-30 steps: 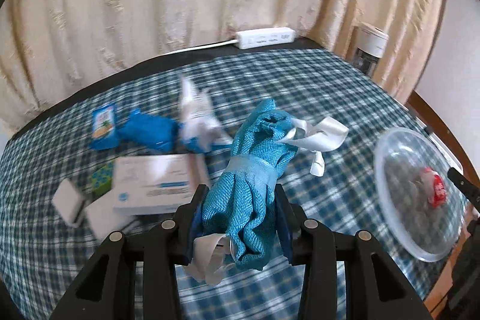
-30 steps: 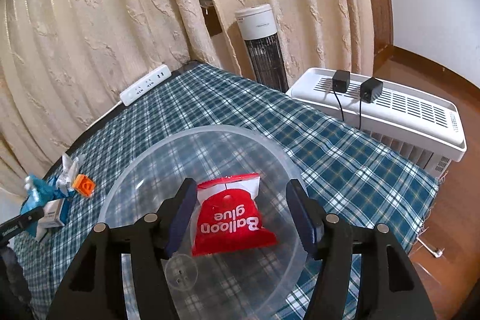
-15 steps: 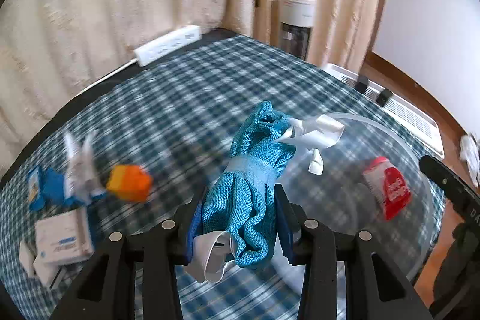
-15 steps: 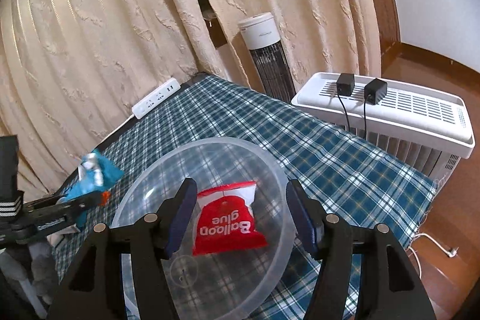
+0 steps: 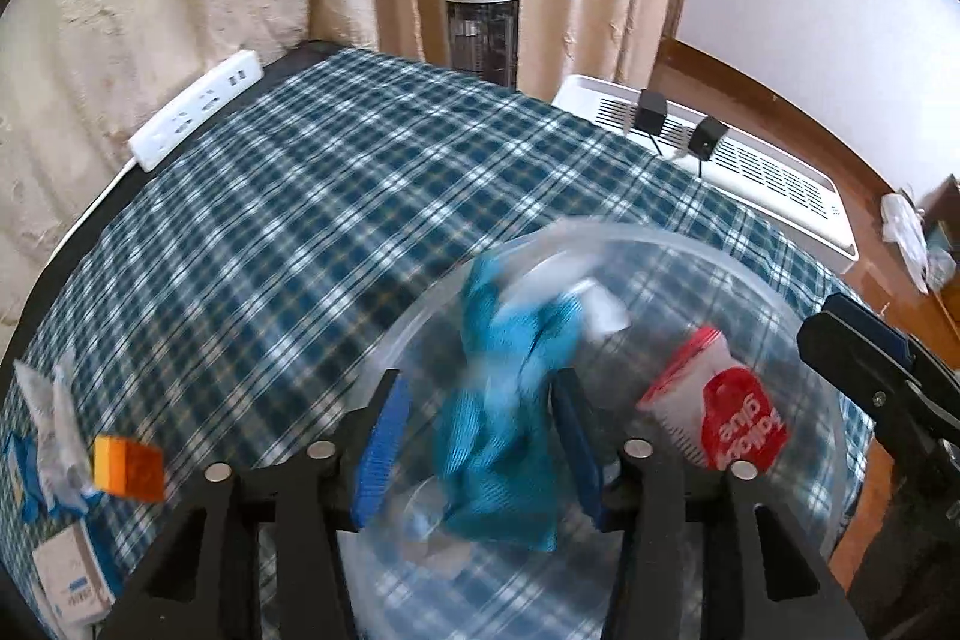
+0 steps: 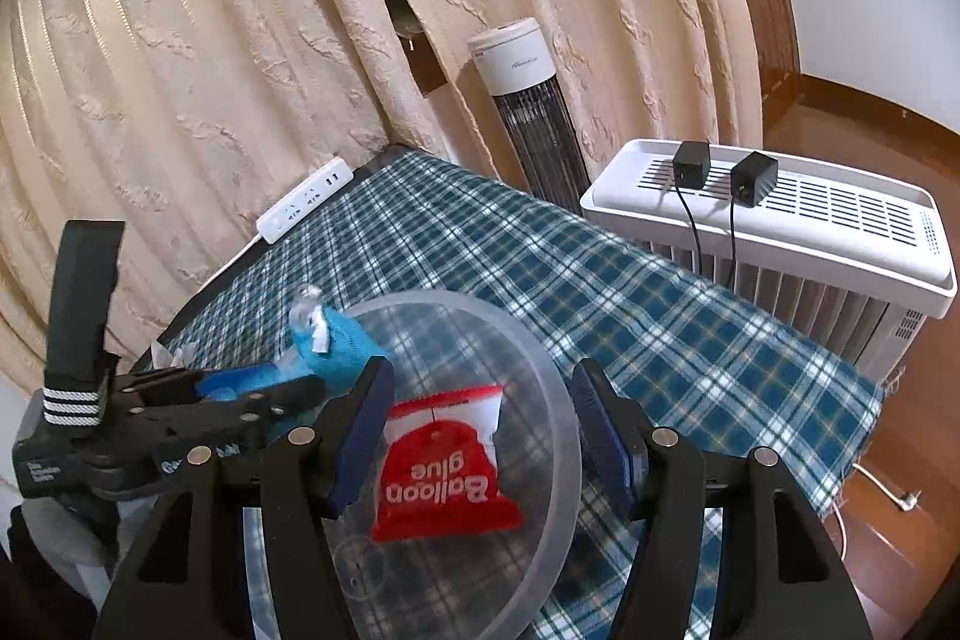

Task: Organize objects
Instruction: 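Carry the blue towel bundle with the left tool into the clear bowl and release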

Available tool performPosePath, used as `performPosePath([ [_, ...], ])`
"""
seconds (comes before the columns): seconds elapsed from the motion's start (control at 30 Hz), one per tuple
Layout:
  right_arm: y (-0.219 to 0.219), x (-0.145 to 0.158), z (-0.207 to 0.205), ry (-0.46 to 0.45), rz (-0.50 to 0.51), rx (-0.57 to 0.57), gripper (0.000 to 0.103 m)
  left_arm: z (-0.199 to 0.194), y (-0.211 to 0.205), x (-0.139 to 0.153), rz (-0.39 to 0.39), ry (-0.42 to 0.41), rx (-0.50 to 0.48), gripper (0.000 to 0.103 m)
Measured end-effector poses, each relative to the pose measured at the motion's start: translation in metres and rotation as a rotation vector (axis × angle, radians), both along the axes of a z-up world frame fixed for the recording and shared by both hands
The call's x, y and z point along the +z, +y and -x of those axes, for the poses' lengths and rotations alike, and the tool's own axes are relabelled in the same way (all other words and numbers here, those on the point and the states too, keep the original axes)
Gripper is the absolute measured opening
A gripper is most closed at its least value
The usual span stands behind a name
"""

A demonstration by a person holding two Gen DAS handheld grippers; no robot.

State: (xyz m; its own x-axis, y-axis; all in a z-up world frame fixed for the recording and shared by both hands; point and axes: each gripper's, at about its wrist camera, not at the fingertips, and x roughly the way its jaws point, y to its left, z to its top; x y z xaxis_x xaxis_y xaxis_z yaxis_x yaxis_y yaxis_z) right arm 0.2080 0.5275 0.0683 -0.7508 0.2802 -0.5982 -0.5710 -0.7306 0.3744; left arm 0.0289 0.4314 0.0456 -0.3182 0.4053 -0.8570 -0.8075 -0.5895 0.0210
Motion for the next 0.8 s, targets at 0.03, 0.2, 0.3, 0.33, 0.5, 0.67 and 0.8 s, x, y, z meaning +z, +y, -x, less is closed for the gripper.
performPosePath([
  [0.03, 0.001, 0.001, 0.002, -0.003, -0.001, 0.002, 0.063, 0.000, 0.002, 0.000, -0.003, -0.004, -0.004, 0.063],
  [0.2, 0.000, 0.007, 0.005, -0.013, -0.007, 0.012, 0.063, 0.001, 0.005, 0.001, -0.023, -0.024, -0.005, 0.079],
  [0.3, -0.002, 0.011, 0.004, -0.012, -0.014, 0.010, 0.063, 0.002, -0.003, 0.006, -0.044, -0.028, -0.003, 0.080],
  [0.33, -0.003, 0.012, 0.004, -0.011, -0.014, 0.007, 0.063, 0.003, -0.005, 0.008, -0.050, -0.029, 0.001, 0.081],
  [0.5, -0.010, 0.015, -0.003, -0.008, -0.012, -0.013, 0.063, 0.005, -0.027, 0.015, -0.078, -0.027, 0.038, 0.083],
  [0.67, -0.026, 0.022, -0.004, 0.007, -0.022, -0.011, 0.063, 0.006, -0.063, 0.024, -0.097, -0.004, 0.091, 0.084],
  [0.8, -0.048, 0.034, 0.002, 0.032, -0.045, 0.011, 0.067, 0.009, -0.101, 0.034, -0.113, 0.033, 0.147, 0.091],
])
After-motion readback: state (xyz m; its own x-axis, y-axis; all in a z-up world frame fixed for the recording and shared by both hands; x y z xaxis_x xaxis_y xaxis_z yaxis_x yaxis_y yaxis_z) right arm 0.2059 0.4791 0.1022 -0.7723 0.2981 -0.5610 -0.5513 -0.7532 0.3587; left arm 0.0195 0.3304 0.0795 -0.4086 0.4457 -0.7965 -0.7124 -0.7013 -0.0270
